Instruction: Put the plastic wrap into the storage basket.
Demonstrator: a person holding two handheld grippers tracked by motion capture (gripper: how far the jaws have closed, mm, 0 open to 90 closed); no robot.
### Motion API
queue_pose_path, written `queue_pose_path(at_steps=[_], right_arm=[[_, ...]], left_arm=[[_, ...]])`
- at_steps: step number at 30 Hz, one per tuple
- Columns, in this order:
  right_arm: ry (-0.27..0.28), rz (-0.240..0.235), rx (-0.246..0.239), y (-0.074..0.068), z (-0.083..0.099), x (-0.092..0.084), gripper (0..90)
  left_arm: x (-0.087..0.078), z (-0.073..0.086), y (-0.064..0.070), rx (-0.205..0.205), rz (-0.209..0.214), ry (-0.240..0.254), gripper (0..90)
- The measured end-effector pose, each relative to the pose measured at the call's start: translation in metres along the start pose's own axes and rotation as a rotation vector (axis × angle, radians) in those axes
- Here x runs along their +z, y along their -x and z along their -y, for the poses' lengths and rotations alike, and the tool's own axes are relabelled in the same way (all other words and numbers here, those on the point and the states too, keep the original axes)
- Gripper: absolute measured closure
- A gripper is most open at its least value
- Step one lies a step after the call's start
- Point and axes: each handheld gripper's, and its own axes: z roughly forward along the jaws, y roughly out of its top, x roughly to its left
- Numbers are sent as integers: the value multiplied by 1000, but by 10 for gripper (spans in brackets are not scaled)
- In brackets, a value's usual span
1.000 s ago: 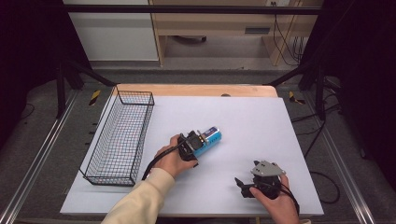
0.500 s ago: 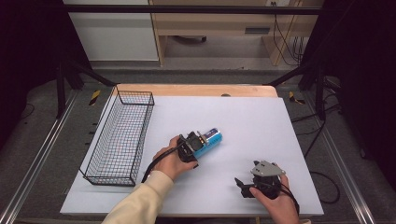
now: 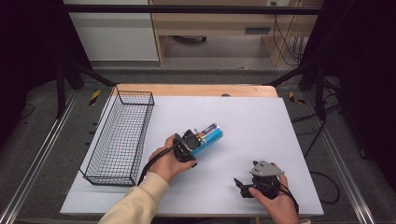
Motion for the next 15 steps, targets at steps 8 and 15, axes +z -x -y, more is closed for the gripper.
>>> queue_pose_path(at_steps=[8,15], right_arm=[[-8,-4,-1,-1,0,1,88],[-13,-1,-2,-2,0,2,88]], left_arm=[[-17,4,0,-7,-3,41,317],[-32,10,-1,-23,-2,77,318]])
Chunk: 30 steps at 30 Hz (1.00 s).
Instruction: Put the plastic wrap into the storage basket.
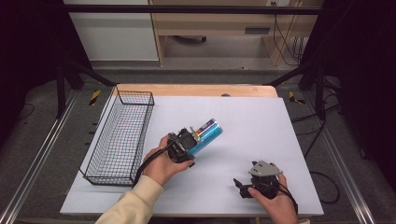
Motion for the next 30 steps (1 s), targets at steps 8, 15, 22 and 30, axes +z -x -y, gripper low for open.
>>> queue_pose_path(at_steps=[8,15,22,30], right_arm=[[3,-3,-1,0,0,0,89],[-8,-14,0,-1,0,2,88],[-1,-9,3,-1,-1,2,83],[-9,-12,-6,-2,0,3,82]], left_arm=[[-9,4,-1,-15,6,31,319],[-19,10,-5,-29,15,57,319],[-35,16,-10,-42,23,79,320],[-49,19,-14,-61,15,112,320]])
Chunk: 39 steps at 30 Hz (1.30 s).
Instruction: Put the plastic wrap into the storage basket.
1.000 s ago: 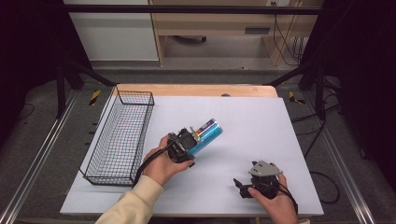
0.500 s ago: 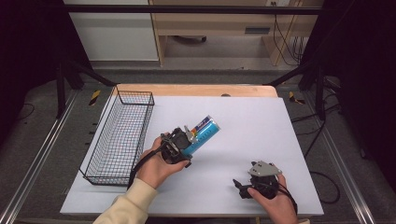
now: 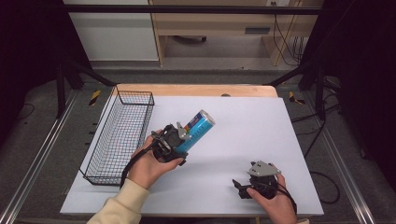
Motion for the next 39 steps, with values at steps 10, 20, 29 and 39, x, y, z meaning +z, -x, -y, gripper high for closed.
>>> queue_pose_path(at_steps=[10,20,29,39], right_arm=[[-2,-3,0,0,0,1,82],[2,-4,6,0,0,-1,82],[12,-2,10,0,-1,-2,82],[21,-4,6,0,-1,-4,82]], left_arm=[[-18,-6,3,12,0,17,321],[-25,-13,10,30,-10,13,321],[-38,-27,21,80,-20,1,321],[-49,-38,31,125,-30,-31,321]])
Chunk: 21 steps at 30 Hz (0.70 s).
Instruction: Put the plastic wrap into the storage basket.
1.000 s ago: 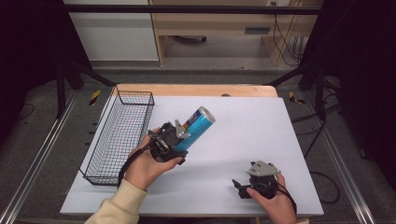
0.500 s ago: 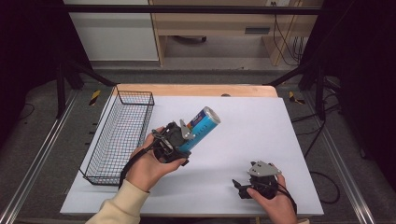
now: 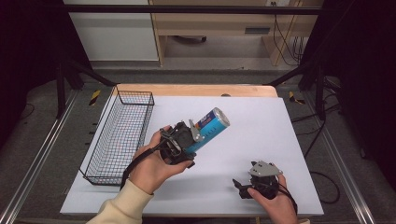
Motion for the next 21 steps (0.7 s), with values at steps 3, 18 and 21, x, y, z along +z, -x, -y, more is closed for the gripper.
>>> queue_pose_path(at_steps=[3,18,21], right_arm=[[1,1,4,0,0,-1,82],[3,4,5,0,0,-1,81],[4,2,6,0,0,0,81]], left_arm=[[-2,0,2,10,-5,-7,321],[-17,2,1,5,-25,-35,321],[-18,3,0,4,-27,-40,321]])
